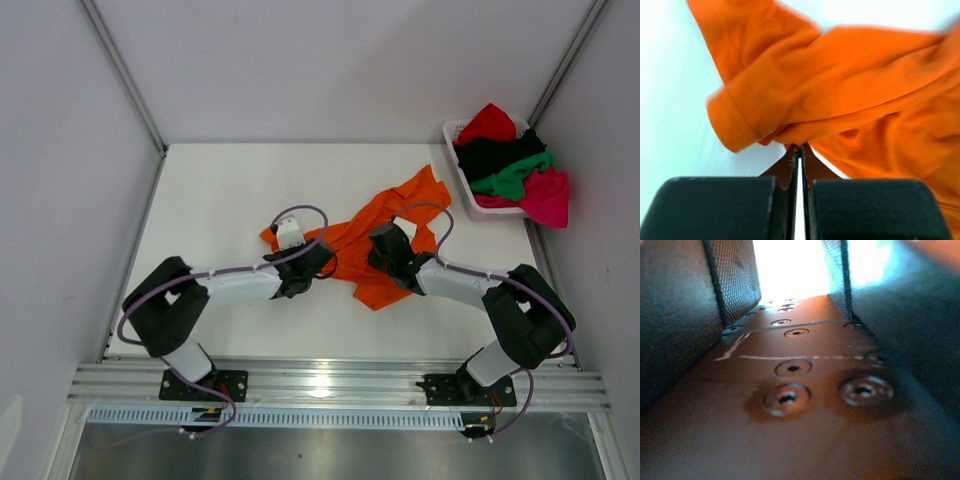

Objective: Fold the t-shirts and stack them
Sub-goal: Flatten the tshirt out

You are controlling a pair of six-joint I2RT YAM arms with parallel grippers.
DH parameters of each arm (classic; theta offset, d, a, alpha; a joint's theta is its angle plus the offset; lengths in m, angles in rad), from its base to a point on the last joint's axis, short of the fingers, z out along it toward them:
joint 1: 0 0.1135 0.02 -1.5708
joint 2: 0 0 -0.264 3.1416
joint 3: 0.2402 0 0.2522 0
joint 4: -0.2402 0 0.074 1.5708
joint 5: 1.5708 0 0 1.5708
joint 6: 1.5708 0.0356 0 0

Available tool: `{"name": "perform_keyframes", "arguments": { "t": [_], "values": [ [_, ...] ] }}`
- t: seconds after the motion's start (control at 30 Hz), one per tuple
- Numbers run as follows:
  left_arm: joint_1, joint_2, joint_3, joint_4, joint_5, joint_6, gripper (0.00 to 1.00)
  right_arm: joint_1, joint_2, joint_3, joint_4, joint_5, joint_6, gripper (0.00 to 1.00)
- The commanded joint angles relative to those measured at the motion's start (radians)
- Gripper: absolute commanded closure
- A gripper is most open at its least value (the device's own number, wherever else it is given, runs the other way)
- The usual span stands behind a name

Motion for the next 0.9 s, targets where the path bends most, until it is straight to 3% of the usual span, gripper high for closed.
{"name": "perform_keyframes", "arguments": {
  "t": [0.0,0.3,0.6,0.7,0.87],
  "values": [
    [-0.002,-0.135,0.059,0.004,-0.11,0.098,0.99,0.006,-0.011,0.02,0.045,0.064,-0.069,0.63],
    [0.041,-0.22,0.096,0.012,-0.207,0.231,0.99,0.006,-0.01,0.02,0.048,0.078,-0.083,0.63],
    [0.268,-0.229,0.153,0.144,-0.189,0.394,0.99,0.006,-0.034,0.002,0.046,0.094,-0.098,0.63],
    [0.346,-0.189,0.202,0.229,-0.129,0.504,0.99,0.006,-0.042,-0.006,0.043,0.094,-0.108,0.63],
    [0.383,-0.05,0.353,0.386,-0.04,0.848,0.98,0.006,-0.051,-0.024,0.032,0.089,-0.112,0.63]
  ]
}}
